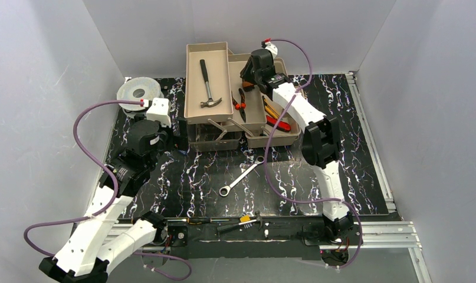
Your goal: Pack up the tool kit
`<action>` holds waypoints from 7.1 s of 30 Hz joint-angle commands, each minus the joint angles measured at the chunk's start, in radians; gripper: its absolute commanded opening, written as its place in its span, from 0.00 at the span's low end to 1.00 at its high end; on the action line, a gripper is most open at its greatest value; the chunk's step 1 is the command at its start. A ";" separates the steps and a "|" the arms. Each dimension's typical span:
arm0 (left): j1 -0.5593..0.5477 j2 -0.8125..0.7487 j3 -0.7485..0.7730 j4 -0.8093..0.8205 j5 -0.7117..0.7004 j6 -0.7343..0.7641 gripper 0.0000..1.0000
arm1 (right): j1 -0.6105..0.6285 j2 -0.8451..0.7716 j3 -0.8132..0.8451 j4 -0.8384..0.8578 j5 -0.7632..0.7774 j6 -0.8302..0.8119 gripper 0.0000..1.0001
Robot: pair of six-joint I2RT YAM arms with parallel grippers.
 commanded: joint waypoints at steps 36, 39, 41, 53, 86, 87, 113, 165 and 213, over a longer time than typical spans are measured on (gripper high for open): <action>-0.009 -0.028 -0.253 -0.132 0.438 -0.379 0.98 | 0.599 -1.278 -1.484 0.014 -0.345 -0.666 0.54; 0.001 0.008 -0.210 -0.192 0.335 -0.390 0.98 | 0.670 -1.190 -1.439 -0.001 -0.343 -0.722 0.57; 0.012 0.031 -0.175 -0.224 0.273 -0.378 0.98 | 0.714 -1.125 -1.402 -0.011 -0.331 -0.759 0.61; 0.141 0.035 -0.099 -0.252 0.157 -0.322 0.98 | 0.895 -0.822 -1.217 -0.103 -0.255 -0.892 0.62; 0.186 0.000 -0.038 -0.272 0.126 -0.262 0.98 | 0.872 -0.951 -1.288 0.037 -0.087 -0.938 0.01; 0.186 0.000 -0.037 -0.268 0.130 -0.261 0.98 | 0.840 -0.988 -1.297 0.055 -0.095 -0.931 0.01; 0.186 -0.030 -0.086 -0.187 0.244 -0.199 0.98 | -0.114 -0.820 -0.817 -0.019 -0.281 -0.381 0.01; 0.427 0.640 -0.043 -0.133 0.044 -0.978 0.92 | -0.152 -1.140 -1.199 0.091 -0.445 -0.302 0.62; 0.465 0.536 0.322 -0.086 0.143 -0.593 0.00 | -0.149 -1.182 -1.234 0.135 -0.459 -0.305 0.60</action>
